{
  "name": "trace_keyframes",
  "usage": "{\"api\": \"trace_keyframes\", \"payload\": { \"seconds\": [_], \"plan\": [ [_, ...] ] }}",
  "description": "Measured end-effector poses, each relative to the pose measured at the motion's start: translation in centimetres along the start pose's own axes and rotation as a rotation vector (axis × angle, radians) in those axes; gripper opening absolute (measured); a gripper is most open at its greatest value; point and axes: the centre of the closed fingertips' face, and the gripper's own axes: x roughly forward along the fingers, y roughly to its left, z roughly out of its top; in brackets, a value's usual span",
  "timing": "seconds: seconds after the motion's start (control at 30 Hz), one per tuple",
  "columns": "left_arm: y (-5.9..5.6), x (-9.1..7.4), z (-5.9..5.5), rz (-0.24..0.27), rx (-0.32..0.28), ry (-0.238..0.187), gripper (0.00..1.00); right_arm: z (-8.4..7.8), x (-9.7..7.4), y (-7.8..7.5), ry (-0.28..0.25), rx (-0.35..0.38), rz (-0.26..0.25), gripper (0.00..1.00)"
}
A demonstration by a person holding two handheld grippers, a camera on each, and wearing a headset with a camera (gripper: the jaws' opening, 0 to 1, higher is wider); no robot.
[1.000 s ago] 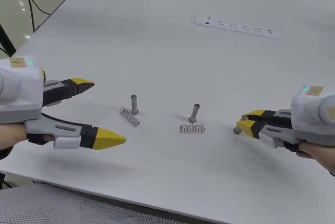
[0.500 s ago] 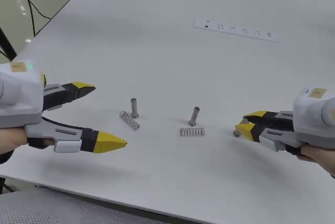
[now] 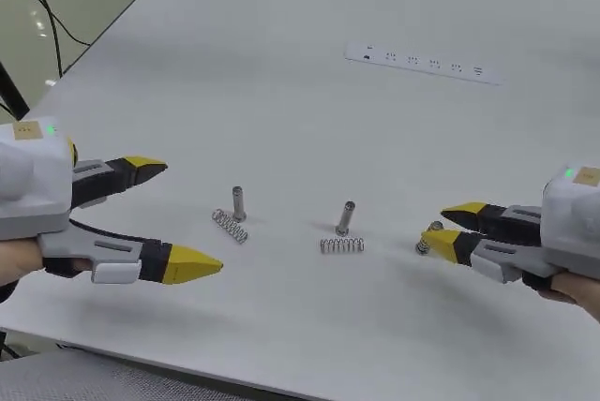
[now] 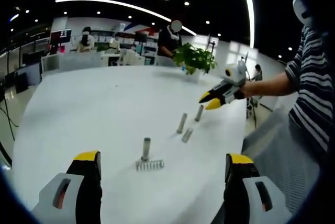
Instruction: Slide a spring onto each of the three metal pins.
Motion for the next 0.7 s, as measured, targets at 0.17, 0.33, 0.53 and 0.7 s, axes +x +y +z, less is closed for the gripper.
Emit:
{"api": "trace_keyframes", "payload": {
  "seconds": [0.17, 0.33, 0.53, 0.7],
  "plan": [
    [-0.1, 0.1, 0.0, -0.001, 0.001, 0.001, 0.96, 1.0, -0.8, 0.4, -0.030, 0.004, -0.003, 0.22],
    [-0.1, 0.1, -0.1, 0.000, -0.001, 0.002, 0.95, 1.3, -1.3, 0.6, -0.046, 0.005, -0.007, 0.22],
    [-0.1, 0.0, 0.0, 0.003, -0.004, -0.005, 0.96, 1.1, -1.9, 0.8, -0.058, 0.011, -0.011, 0.22],
    [-0.1, -0.1, 0.0, 0.006, -0.009, -0.010, 0.96, 0.7, -2.2, 1.0, -0.054, 0.020, -0.014, 0.22]
  ]
}}
